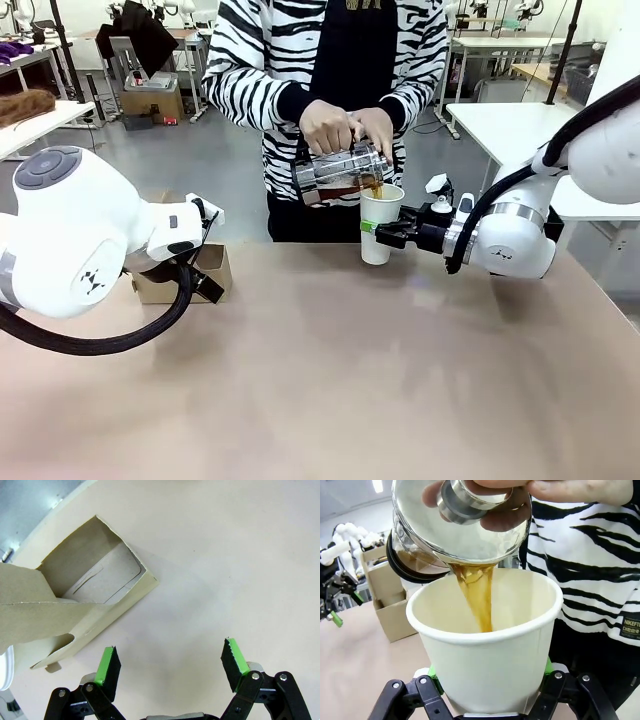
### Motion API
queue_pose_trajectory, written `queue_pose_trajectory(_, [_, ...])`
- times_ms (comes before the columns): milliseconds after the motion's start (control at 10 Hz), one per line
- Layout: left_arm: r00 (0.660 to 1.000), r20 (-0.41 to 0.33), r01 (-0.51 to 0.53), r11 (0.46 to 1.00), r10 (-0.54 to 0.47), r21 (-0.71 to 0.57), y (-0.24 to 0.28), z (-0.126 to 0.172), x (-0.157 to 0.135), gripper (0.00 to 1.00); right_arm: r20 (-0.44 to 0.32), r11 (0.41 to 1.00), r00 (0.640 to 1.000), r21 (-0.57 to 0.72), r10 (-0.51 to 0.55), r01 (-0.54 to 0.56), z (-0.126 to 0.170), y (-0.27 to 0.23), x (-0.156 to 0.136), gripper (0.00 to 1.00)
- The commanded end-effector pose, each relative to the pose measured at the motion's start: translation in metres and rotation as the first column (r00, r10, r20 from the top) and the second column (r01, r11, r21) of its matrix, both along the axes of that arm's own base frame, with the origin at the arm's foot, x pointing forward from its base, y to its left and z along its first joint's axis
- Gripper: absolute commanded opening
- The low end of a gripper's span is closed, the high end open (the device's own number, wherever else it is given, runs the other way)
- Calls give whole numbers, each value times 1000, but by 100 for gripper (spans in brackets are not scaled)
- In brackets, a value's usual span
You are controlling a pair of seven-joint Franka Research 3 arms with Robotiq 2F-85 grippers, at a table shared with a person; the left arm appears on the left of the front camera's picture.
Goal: Pour a drink into a cup and package it in a carrier.
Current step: When a person places the Paper Cup Lid on the 600 ml Paper Cup , lift the 600 ml Paper Cup.
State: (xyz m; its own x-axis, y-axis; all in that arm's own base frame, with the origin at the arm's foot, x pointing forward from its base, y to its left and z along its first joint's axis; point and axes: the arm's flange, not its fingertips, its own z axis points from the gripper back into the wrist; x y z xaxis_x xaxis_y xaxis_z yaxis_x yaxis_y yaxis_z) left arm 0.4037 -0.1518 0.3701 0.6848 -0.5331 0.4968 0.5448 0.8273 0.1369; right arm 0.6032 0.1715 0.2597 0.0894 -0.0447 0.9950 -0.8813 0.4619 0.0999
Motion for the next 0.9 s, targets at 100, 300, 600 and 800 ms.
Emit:
queue_pose_trajectory(100, [1000, 0, 1, 1000, -1, -2, 0, 0, 0, 100, 5, 1000, 1000, 5, -4, 4, 4, -1, -2, 80])
queue_pose_trajectory(300, [1000, 0, 1, 1000, -1, -2, 0, 0, 0, 100, 5, 1000, 1000, 5, -4, 4, 4, -1, -2, 80])
queue_pose_trajectory(600, [1000, 0, 1, 1000, -1, -2, 0, 0, 0, 100, 5, 1000, 1000, 5, -4, 4, 4, -1, -2, 80])
queue_pose_trajectory(800, [1000, 0, 1, 1000, -1, -2, 0, 0, 0, 100, 5, 1000, 1000, 5, -4, 4, 4, -1, -2, 80])
